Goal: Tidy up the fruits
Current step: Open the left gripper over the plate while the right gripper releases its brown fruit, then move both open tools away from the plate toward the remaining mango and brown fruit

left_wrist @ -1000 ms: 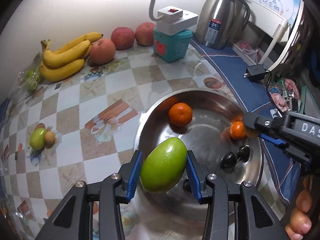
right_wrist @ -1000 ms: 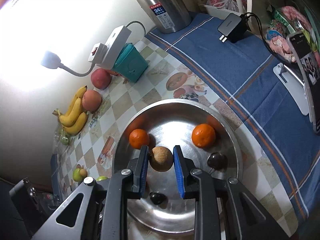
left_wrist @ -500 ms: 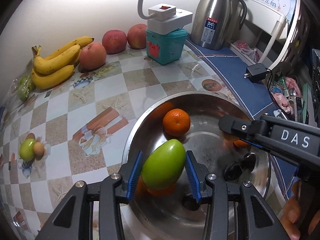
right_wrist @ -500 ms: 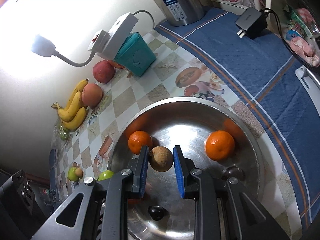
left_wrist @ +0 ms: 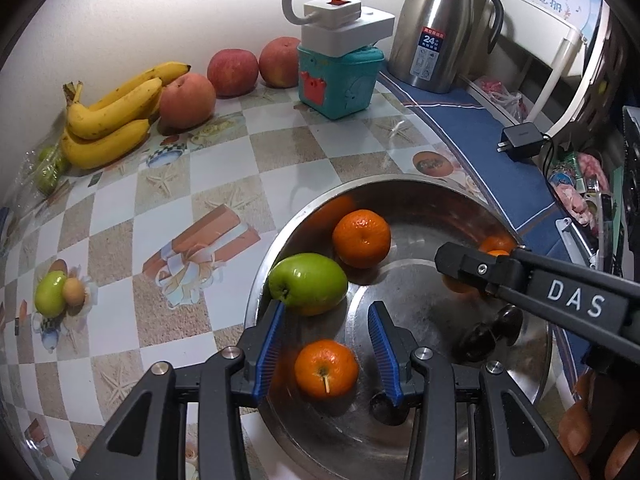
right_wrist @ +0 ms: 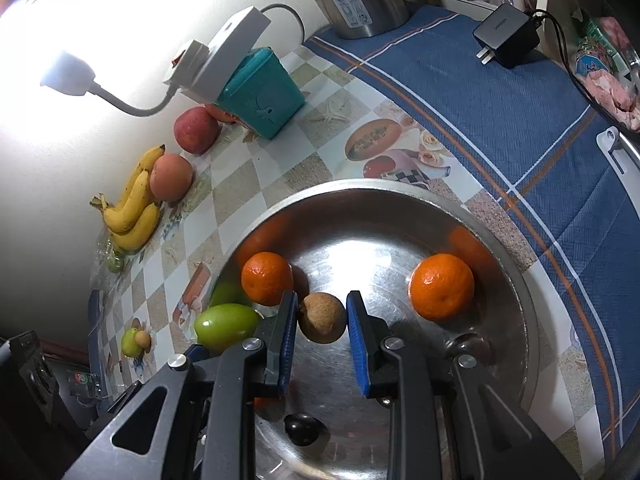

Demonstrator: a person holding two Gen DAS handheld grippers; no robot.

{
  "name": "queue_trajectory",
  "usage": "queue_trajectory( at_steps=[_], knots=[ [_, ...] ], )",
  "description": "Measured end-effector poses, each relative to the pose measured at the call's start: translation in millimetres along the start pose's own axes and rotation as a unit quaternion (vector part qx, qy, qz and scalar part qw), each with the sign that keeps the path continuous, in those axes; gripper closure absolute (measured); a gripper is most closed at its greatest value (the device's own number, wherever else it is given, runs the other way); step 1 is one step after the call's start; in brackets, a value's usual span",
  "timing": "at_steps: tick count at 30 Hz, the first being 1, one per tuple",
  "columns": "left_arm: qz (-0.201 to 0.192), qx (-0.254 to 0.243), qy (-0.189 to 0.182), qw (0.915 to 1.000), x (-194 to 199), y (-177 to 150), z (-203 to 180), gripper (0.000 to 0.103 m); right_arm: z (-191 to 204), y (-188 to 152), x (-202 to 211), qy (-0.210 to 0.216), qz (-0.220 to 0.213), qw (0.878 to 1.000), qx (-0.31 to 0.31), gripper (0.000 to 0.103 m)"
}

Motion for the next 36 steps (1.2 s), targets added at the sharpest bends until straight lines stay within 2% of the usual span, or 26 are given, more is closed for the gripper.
queue_trajectory(
  at_steps=[10, 12, 16, 27, 36],
  knots=[
    [0.007, 0.008, 0.002, 0.9999, -0.3, -1.5, 1.9, 0.056, -6.4, -2.5, -3.3, -0.008, 0.011, 1.0, -0.011, 0.077],
    [0.008, 0.01, 0.001, 0.9999, -0.1, -1.7, 2.2, 0.056, -6.6, -1.6, -1.9, -0.009, 0.009, 1.0, -0.011, 0.077],
    [0.011, 0.013, -0.001, 0.9999, 0.6, -1.6, 2.5, 0.056, -5.7, 0.4, 1.4, -0.01, 0.005, 1.0, -0.01, 0.068],
    [-0.004, 0.022, -0.015, 0.9996, 21.6, 7.7, 1.0, 0.056, -2.0, 10.6, 30.8, -0.01, -0.021, 1.0, -0.012, 0.068],
    [0.003, 0.096, 0.003, 0.9954, 29.8, 15.1, 39.2, 0.056, 4.4, 10.1, 44.6, -0.022, -0.023, 0.999, 0.004, 0.068]
  ],
)
Point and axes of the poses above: each gripper's, at about its wrist camera, not at the fingertips, and x roughly against the way its jaws point, z to its left, y to its top, the point moved 5 cm from there along -x, roughly the way its jaws point, and after that the axes turned 11 degrees about x, right-handed, at the moved point
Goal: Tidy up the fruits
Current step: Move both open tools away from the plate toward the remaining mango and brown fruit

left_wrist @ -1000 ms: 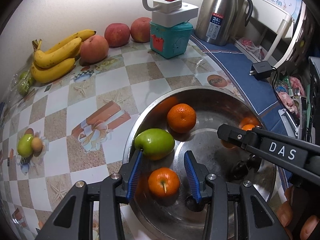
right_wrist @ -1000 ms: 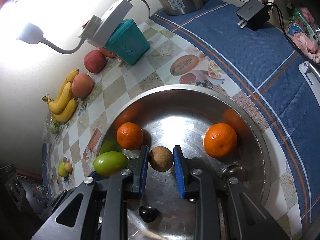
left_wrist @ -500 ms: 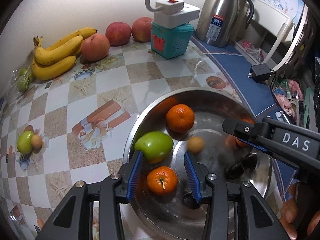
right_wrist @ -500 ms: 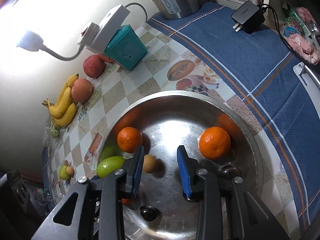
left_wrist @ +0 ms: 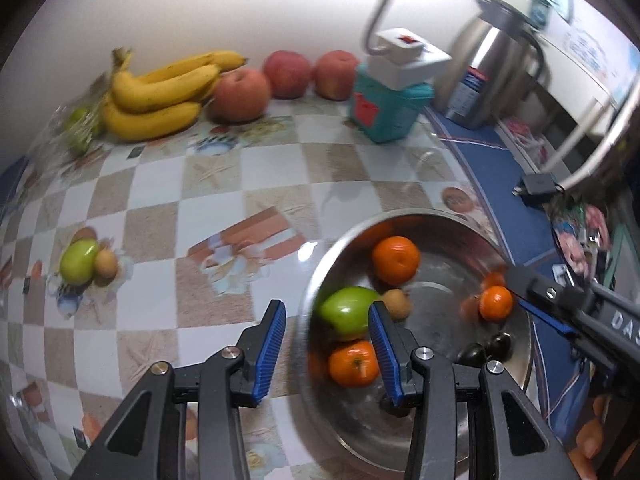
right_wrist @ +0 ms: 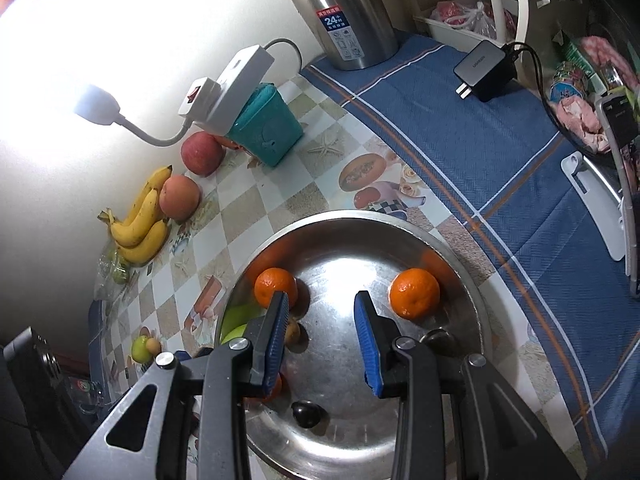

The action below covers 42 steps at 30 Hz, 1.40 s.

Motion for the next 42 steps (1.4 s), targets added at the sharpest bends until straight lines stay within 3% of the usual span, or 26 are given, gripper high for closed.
queue_trajectory(
  at_steps=[11, 14, 21, 25, 30, 32, 37, 39, 40, 42],
  knots=[
    [0.023, 0.07, 0.026, 0.9969, -1.3, 1.0, 41.0, 0.055, 15.8, -10.6, -11.5, -0.014, 0.025, 0.999, 0.036, 0.068],
    [0.026, 0.097, 0.034, 0.9943, -1.4, 1.9, 55.0, 0.043, 21.1, -14.4, -15.3, -0.016, 0.032, 0.998, 0.047, 0.068],
    [0.04, 0.128, 0.052, 0.9896, -5.6, -1.3, 75.1, 0.042, 26.4, -17.8, -19.8, -0.031, 0.041, 0.997, 0.064, 0.068],
    [0.041, 0.133, 0.059, 0.9885, -6.3, -3.0, 77.7, 0.036, 26.5, -20.4, -22.9, -0.04, 0.05, 0.995, 0.071, 0.059],
    [0.048, 0.148, 0.072, 0.9853, -9.8, -5.3, 84.7, 0.02, 26.8, -22.7, -26.5, -0.047, 0.059, 0.994, 0.078, 0.051],
    [0.051, 0.155, 0.075, 0.9838, -10.9, -6.0, 88.5, 0.02, 27.4, -22.8, -27.0, -0.051, 0.06, 0.994, 0.081, 0.045],
    [0.052, 0.166, 0.078, 0.9816, -10.4, -6.4, 94.1, 0.012, 25.6, -23.4, -29.1, -0.059, 0.063, 0.993, 0.083, 0.044],
    [0.053, 0.167, 0.078, 0.9814, -10.7, -6.9, 94.3, 0.011, 24.7, -23.6, -30.3, -0.062, 0.064, 0.993, 0.082, 0.039],
    [0.054, 0.169, 0.078, 0.9811, -11.4, -7.3, 94.4, 0.011, 24.2, -23.5, -30.5, -0.063, 0.064, 0.993, 0.082, 0.032],
    [0.057, 0.173, 0.078, 0.9801, -12.8, -8.6, 95.9, 0.005, 23.8, -23.2, -30.2, -0.064, 0.063, 0.992, 0.083, 0.03]
  ],
)
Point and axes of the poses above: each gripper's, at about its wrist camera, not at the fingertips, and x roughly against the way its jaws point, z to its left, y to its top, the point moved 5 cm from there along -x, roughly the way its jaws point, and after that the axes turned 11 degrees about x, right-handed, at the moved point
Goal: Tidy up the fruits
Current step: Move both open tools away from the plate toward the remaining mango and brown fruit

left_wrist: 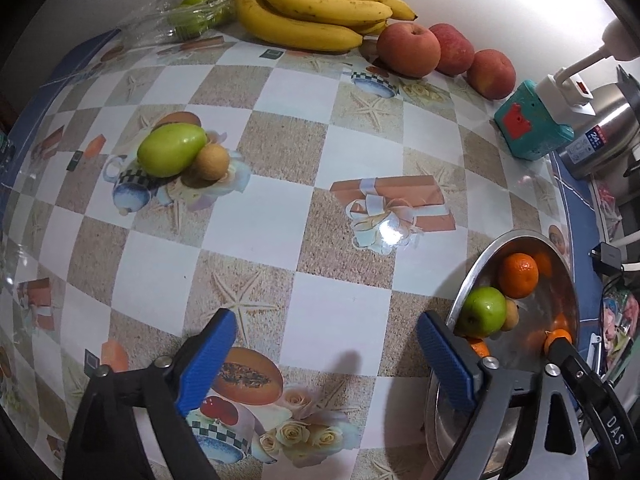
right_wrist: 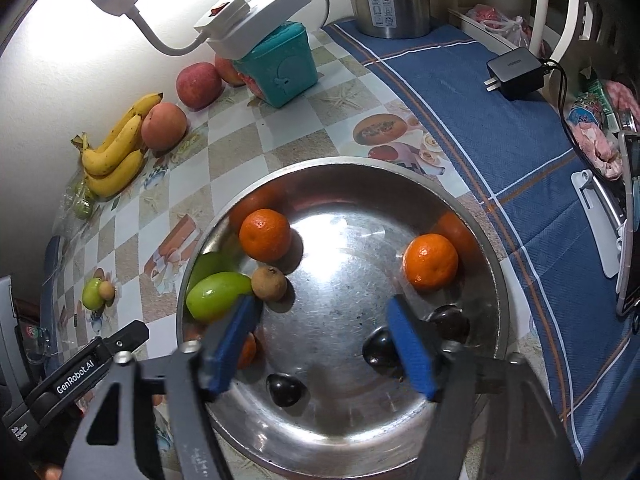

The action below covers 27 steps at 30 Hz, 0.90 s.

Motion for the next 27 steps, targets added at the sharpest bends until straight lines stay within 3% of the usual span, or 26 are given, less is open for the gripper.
queue_trajectory(
  at_steps=[3, 5, 13, 17, 21, 23, 27],
  knots=[
    [0.003, 0.009, 0.001, 1.0, -2.5, 0.0, 3.5, 0.004, -0.6, 0.3, -0.4, -0.002, -0.001, 1.0, 0.001, 0.03],
    [0.005, 0.014, 0.0, 0.9999, -4.3, -0.1, 5.7, 0.003, -1.1, -0.1, -1.2, -0.003, -0.002, 1.0, -0.001, 0.022],
    [0.009, 0.023, 0.004, 0.9997, -8.5, -1.2, 11.5, 0.0, -4.8, 0.7, -0.9, -0.002, -0.009, 1.0, -0.007, 0.02],
    [0.008, 0.028, 0.004, 0.9996, -10.2, -0.3, 13.6, 0.0, -6.9, 0.3, -1.8, -0.003, -0.008, 1.0, -0.011, 0.008],
    [0.009, 0.04, 0.01, 0.9991, -12.2, 0.2, 19.2, 0.0, -7.5, 0.6, -1.3, 0.003, -0.011, 1.0, -0.012, 0.008],
    [0.013, 0.047, 0.009, 0.9987, -13.0, 0.4, 22.0, 0.0, -7.7, 0.6, -0.9, 0.001, -0.011, 1.0, -0.013, 0.0],
    [0.011, 0.05, 0.008, 0.9987, -10.6, 1.5, 22.4, 0.0, -7.7, 1.5, 0.3, 0.002, -0.015, 1.0, -0.014, 0.0]
  ],
)
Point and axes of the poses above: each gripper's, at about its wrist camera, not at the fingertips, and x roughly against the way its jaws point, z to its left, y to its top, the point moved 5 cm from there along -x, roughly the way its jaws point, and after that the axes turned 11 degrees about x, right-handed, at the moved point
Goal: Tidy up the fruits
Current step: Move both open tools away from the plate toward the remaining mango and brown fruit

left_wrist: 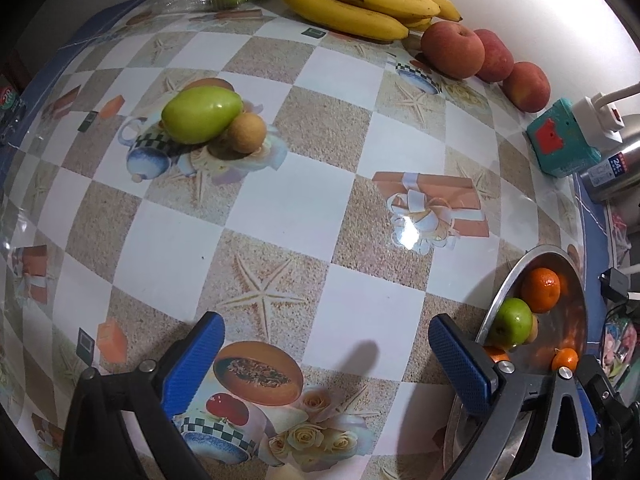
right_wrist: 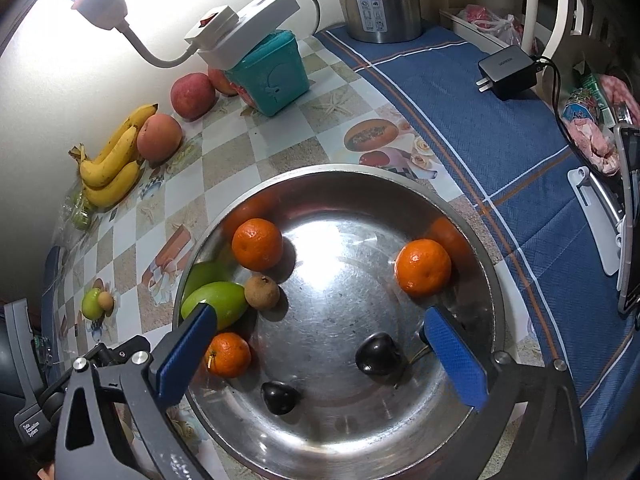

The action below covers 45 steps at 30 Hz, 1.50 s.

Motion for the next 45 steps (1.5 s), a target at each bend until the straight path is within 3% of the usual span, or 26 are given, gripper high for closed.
queue_trajectory(
  at_steps=[10, 17, 30, 33, 45],
  knots=[
    [0.007, -0.004, -0.026, 0.9996, 8.1, -2.0, -5.4, 0.0, -0.1, -0.1, 2.7, 0.004, 0.0, 1.0, -0.002, 0.0],
    [-0.003, -0.02, -0.024, 0.9995, 16.7, -1.1, -6.7, 0.0, 7.9, -1.4, 3.2, 0.015, 0.006, 1.0, 0.003, 0.0],
    [-0.042, -0.037, -0.004, 0.9984, 33.3, 19.5, 10.4, 0.0, 53.3, -9.9, 0.9, 0.022, 0.011, 0.998, 0.064, 0.0],
    [-0.067, -0.04, 0.012, 0.9969, 42.3, 32.0, 20.8, 0.0, 65.6, -13.1, -2.1, 0.025, 0.015, 0.996, 0.08, 0.0],
    [-0.099, -0.035, 0.043, 0.9935, 60.5, 65.6, 72.7, 0.0, 116.6, -27.3, -6.6, 0.049, 0.015, 0.989, 0.138, 0.0]
  ],
)
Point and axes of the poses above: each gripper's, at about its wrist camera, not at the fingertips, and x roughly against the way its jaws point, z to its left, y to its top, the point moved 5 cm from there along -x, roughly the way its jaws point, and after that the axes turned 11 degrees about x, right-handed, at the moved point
